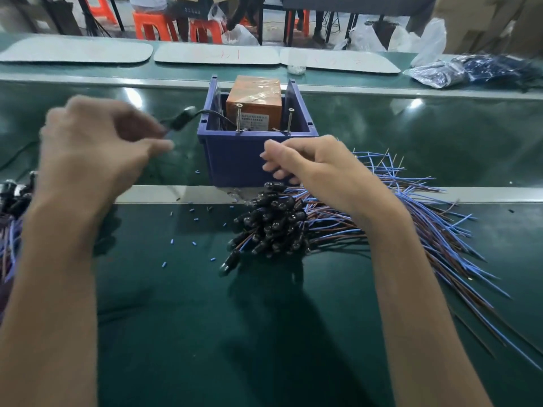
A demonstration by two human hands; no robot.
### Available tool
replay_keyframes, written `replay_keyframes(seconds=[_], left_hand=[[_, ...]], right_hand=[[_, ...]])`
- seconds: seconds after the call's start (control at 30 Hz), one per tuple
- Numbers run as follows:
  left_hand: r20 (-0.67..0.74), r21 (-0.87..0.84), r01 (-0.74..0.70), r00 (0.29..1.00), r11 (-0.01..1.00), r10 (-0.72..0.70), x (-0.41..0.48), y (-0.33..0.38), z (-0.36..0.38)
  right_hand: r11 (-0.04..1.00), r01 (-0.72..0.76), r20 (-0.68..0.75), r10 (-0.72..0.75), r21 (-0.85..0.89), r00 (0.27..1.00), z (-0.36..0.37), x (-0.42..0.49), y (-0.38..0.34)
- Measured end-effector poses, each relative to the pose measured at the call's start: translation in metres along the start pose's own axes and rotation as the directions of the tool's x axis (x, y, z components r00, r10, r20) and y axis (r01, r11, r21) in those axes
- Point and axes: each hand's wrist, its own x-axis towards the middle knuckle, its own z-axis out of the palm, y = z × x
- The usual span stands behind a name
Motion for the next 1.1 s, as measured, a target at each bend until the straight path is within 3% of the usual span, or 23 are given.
replay_keyframes(seconds=[0.1,0.2,0.23,0.3,0.33,0.4,0.43,0.5,0.63,0.7,0.87,0.93,1.03,1.1], left_hand=[[0.086,-0.186,-0.157,0.981,0.97,0.176,-0.025,0.063,0.021],[0.104,-0.231,-0.154,0.978,0.961,0.182,-0.044,0.096,0.048],[0.065,-0.217,-0.132,0.987,0.967,0.15,-0.048,0.101,0.053],[0.016,-0.164,-0.079,0.996,0.983,0.082,-0.051,0.104,0.059],[0.073,-0.166,-0.029,0.996,0.986,0.041,-0.051,0.104,0.059],[0.323,-0.331,0.195,0.943,0.923,-0.083,-0.05,0.107,0.059],[0.42,-0.452,0.342,0.896,0.824,-0.142,-0.048,0.108,0.059],[0.449,-0.646,0.511,0.855,0.567,-0.259,-0.042,0.109,0.059],[0.339,-0.925,0.379,0.813,-0.011,-0.474,-0.031,0.095,0.058],[0.307,-0.949,0.299,0.792,-0.103,-0.528,-0.026,0.082,0.056],[0.187,-0.975,0.22,0.794,-0.013,-0.579,-0.023,0.072,0.056],[0.12,-0.978,0.194,0.814,0.071,-0.569,-0.025,0.074,0.059],[0.044,-0.925,0.223,0.867,0.308,-0.496,-0.028,0.078,0.067],[0.093,-0.829,0.27,0.93,0.489,-0.355,-0.032,0.083,0.074]], right_hand=[[0.948,-0.054,0.097,0.025,0.312,0.995,0.017,0.001,-0.011],[0.729,-0.014,0.002,0.017,0.684,1.0,0.028,0.001,-0.023],[0.676,0.022,-0.059,0.033,0.737,0.998,0.028,0.001,-0.025],[0.668,0.094,-0.187,0.069,0.738,0.98,0.025,0.001,-0.027],[0.67,0.131,-0.244,0.077,0.731,0.967,0.022,0.001,-0.027],[0.627,0.187,-0.3,0.078,0.757,0.951,0.016,0.001,-0.026],[0.593,0.203,-0.299,0.068,0.779,0.952,0.013,0.0,-0.027],[0.548,0.215,-0.285,0.045,0.808,0.957,0.008,-0.002,-0.028],[0.548,0.199,-0.256,0.029,0.813,0.966,-0.003,-0.007,-0.028],[0.609,0.143,-0.232,0.069,0.78,0.97,-0.01,-0.008,-0.025],[0.755,-0.02,-0.181,0.183,0.655,0.966,-0.026,-0.008,-0.015],[0.807,-0.074,-0.177,0.216,0.586,0.96,-0.03,-0.009,-0.01],[0.849,-0.083,-0.227,0.232,0.522,0.946,-0.035,-0.01,-0.003],[0.867,-0.076,-0.25,0.225,0.492,0.942,-0.034,-0.009,0.001]])
